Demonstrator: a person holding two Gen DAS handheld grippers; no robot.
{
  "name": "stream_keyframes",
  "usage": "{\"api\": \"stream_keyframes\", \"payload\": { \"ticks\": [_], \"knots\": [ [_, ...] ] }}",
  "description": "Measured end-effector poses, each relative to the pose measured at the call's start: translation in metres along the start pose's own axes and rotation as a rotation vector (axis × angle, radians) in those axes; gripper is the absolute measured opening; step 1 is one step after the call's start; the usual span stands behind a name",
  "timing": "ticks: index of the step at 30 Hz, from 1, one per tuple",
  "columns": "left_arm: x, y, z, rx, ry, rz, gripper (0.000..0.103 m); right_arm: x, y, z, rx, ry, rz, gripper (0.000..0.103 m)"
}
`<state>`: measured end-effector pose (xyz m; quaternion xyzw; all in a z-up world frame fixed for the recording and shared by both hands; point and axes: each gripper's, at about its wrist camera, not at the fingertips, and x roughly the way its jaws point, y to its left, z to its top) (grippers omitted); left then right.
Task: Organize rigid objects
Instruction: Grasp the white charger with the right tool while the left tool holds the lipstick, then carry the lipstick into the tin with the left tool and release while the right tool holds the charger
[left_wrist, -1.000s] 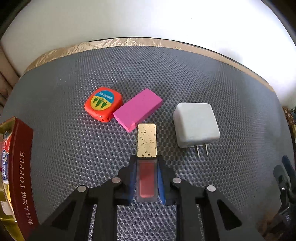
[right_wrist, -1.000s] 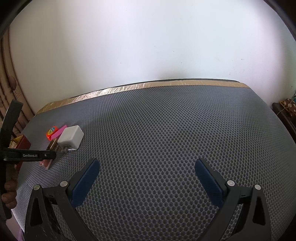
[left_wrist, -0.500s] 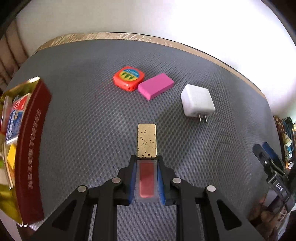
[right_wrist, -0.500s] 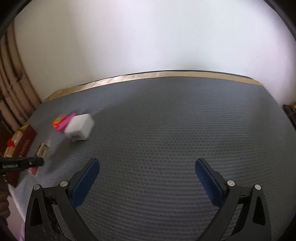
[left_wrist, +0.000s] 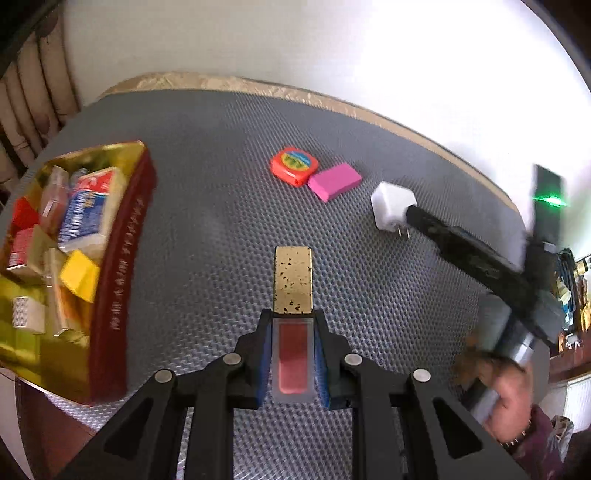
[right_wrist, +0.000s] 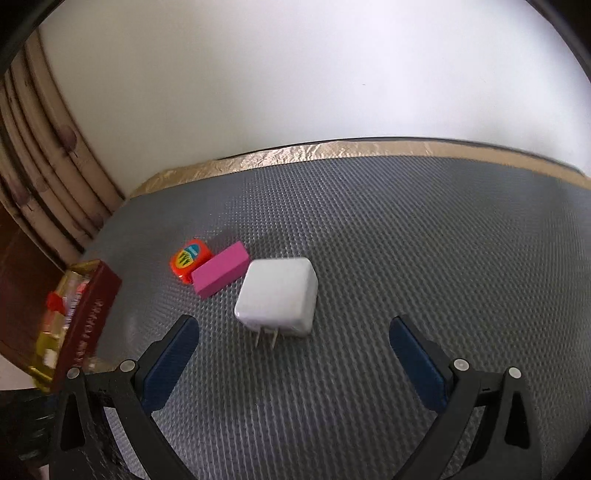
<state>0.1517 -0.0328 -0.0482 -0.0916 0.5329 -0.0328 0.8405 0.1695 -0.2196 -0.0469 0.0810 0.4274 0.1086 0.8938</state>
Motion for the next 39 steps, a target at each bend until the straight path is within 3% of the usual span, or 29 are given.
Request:
{"api": "stream_keyframes", "payload": {
  "ticks": [6,9,10,11,19,22,39],
  "knots": [
    [-0.034,0.022,-0.004,-0.046,-0.046,0.009,0.020,0.023,0.007,0.004,-0.007,0.027,-0.050,0.098],
    [-0.055,0.044,-0.008,-0.086,-0.074,0.038,0.020,0.031,0.005,0.007,-0.018,0.051,-0.043,0.072],
    [-0.061,0.051,-0.008,-0.100,-0.078,0.047,0.020,0.034,0.007,0.006,-0.029,0.067,-0.048,0.057],
    [-0.066,0.060,-0.009,-0.115,-0.083,0.057,0.020,0.035,0.009,0.006,-0.048,0.069,-0.065,0.049],
    [-0.103,0.145,-0.012,-0.219,-0.105,0.180,0.020,0.016,0.016,-0.009,-0.103,0.040,-0.033,0.048],
    [-0.097,0.163,-0.011,-0.244,-0.089,0.175,0.020,0.006,0.016,-0.019,-0.107,0.033,-0.021,0.048],
    [-0.039,0.161,-0.008,-0.213,0.010,0.101,0.020,-0.002,0.011,-0.029,-0.101,0.044,-0.038,0.048]
  ]
}}
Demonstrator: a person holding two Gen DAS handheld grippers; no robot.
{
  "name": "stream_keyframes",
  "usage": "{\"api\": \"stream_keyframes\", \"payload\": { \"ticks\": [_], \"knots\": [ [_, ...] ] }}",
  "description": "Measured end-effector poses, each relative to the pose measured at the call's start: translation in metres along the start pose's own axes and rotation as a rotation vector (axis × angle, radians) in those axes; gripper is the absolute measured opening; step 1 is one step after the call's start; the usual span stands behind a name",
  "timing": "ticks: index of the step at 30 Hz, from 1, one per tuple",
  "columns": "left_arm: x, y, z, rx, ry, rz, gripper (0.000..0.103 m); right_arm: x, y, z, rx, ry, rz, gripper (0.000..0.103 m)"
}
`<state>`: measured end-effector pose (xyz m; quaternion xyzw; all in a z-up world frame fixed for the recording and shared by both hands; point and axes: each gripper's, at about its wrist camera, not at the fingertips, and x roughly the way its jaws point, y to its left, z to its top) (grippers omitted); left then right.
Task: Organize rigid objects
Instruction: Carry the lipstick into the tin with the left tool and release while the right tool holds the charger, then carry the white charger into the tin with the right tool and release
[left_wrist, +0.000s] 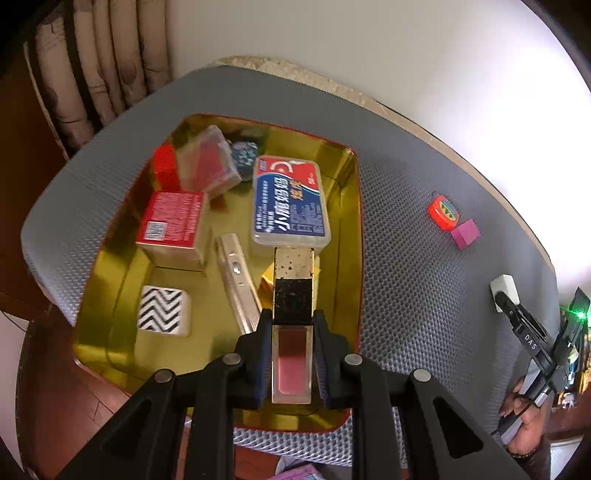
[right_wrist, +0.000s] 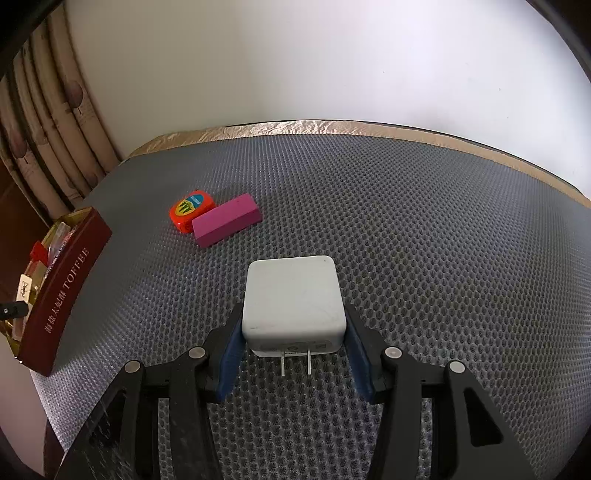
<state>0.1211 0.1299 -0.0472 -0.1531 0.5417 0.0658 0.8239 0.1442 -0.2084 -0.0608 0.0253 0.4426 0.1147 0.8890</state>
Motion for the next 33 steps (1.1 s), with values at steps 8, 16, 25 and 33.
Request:
{"api": "stream_keyframes", "payload": {
  "ticks": [8,16,25,33],
  "knots": [
    [-0.014,0.000,-0.002,0.010,-0.045,0.030,0.031,0.003,0.004,-0.001,-0.012,0.006,-0.003,0.048],
    [-0.061,0.031,-0.044,-0.048,-0.213,0.174,0.039,0.002,0.000,0.000,0.031,0.041,0.045,0.047],
    [-0.080,0.081,-0.082,-0.121,-0.291,0.333,0.039,-0.036,0.017,0.003,0.073,0.038,0.126,0.047],
    [-0.087,0.119,-0.089,-0.231,-0.279,0.281,0.039,-0.076,0.097,0.023,0.007,0.031,0.306,0.047]
  ]
}}
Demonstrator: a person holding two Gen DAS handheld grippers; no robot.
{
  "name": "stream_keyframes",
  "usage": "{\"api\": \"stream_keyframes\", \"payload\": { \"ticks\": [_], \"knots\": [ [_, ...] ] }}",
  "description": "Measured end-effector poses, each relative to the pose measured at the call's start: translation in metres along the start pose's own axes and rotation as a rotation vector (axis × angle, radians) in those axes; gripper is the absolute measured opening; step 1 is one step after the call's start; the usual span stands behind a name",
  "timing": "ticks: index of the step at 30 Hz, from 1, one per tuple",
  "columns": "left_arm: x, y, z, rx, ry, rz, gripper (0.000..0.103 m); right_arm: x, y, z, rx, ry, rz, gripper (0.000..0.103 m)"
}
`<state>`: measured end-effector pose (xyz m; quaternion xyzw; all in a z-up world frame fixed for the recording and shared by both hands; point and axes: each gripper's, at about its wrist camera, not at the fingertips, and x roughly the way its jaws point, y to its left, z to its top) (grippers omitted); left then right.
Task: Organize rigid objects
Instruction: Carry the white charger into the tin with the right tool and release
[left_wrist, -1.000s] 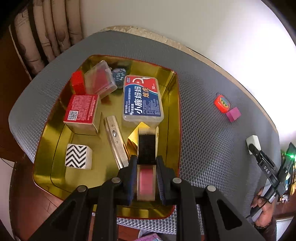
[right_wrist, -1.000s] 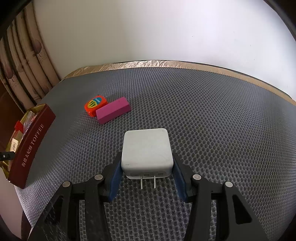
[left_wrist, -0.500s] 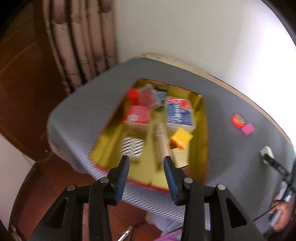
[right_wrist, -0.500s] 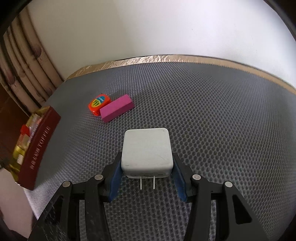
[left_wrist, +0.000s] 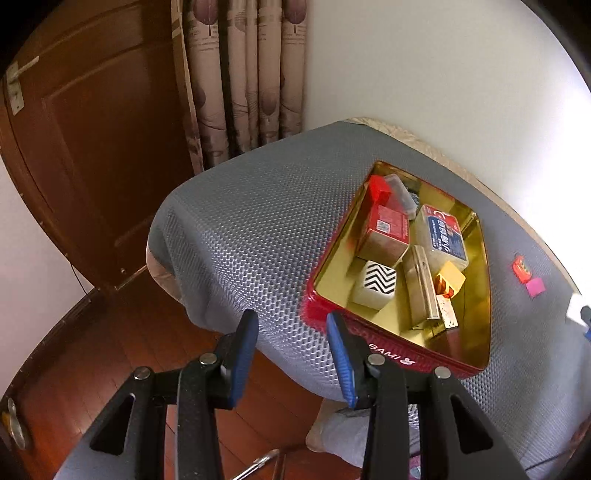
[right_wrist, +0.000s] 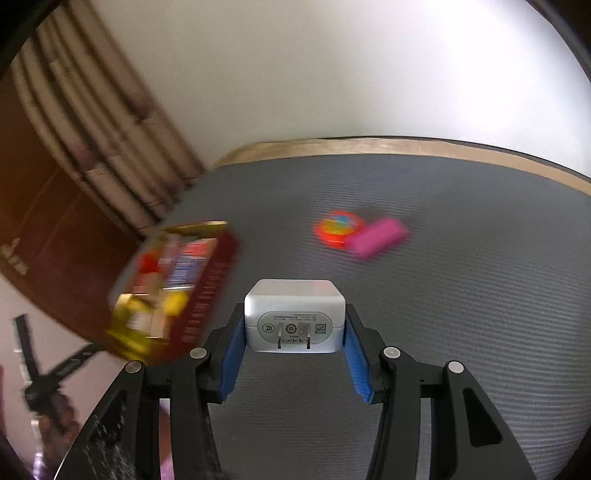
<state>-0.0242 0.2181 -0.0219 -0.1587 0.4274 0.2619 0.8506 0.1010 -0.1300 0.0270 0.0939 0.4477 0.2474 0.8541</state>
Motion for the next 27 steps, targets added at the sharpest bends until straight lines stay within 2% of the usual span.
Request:
{"api": "stream_keyframes", "payload": {
  "ticks": [5,11,14,21,27],
  "knots": [
    [0.001,0.002,-0.002,0.009,0.007,-0.017,0.039,0.026,0.082,0.008,-0.081,0.081,0.152,0.047],
    [0.010,0.002,-0.006,0.000,0.064,-0.068,0.039,0.083,0.149,0.000,-0.137,0.237,0.238,0.047],
    [0.012,0.003,-0.006,-0.008,0.077,-0.082,0.039,0.104,0.166,-0.008,-0.142,0.295,0.249,0.047],
    [0.018,0.007,-0.005,-0.019,0.101,-0.101,0.039,0.147,0.179,-0.016,-0.045,0.414,0.275,0.047],
    [0.020,0.010,-0.005,-0.022,0.111,-0.106,0.039,0.161,0.183,-0.006,-0.050,0.406,0.236,0.052]
  ]
}}
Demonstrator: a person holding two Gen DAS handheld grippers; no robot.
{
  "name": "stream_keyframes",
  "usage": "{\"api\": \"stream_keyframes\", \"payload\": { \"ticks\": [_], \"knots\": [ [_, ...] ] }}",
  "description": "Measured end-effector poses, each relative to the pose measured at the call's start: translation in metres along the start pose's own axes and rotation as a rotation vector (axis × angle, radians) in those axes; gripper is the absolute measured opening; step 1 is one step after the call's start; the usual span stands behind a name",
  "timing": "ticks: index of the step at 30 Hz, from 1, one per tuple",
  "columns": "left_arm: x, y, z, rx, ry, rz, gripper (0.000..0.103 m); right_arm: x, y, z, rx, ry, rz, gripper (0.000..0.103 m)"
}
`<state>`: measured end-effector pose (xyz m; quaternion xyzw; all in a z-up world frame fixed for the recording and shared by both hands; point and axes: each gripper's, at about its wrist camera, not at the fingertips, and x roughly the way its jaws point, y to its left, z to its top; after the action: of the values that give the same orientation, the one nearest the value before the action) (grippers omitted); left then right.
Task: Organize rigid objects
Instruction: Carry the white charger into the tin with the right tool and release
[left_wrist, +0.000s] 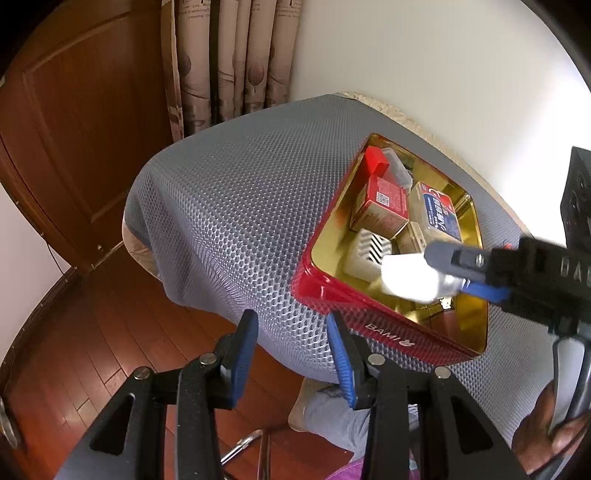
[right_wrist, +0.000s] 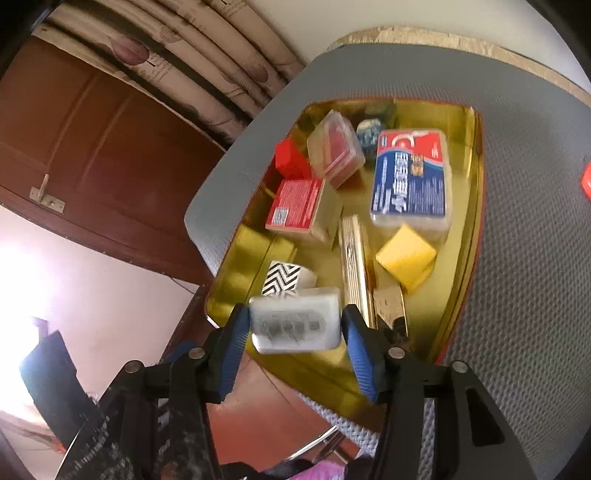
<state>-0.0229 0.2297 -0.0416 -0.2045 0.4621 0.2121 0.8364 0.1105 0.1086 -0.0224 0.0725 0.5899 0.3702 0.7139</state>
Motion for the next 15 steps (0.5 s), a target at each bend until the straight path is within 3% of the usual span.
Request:
{"api": "stream_keyframes", "payload": {
  "ticks": [2,6,8,10,13,15],
  "knots": [
    [0.000,0.000,0.000,0.001,0.001,0.000,0.039,0.001,-0.001,0.008,0.017,-0.008,0.020,0.055],
    [0.000,0.000,0.000,0.010,-0.004,0.007,0.039,-0.024,0.006,0.014,-0.061,-0.120,-0.028,0.056],
    [0.000,-0.001,0.000,0.016,-0.009,0.011,0.039,-0.043,0.002,0.014,-0.079,-0.170,-0.021,0.073],
    [-0.003,-0.002,0.000,0.022,-0.020,0.019,0.039,-0.067,-0.014,0.007,-0.104,-0.259,-0.089,0.078],
    [-0.006,-0.004,-0.001,0.032,-0.032,0.025,0.039,-0.100,-0.050,-0.015,-0.117,-0.395,-0.302,0.080],
    [-0.008,-0.008,-0.003,0.047,-0.039,0.032,0.039,-0.116,-0.084,-0.030,-0.093,-0.425,-0.431,0.083]
  ]
}}
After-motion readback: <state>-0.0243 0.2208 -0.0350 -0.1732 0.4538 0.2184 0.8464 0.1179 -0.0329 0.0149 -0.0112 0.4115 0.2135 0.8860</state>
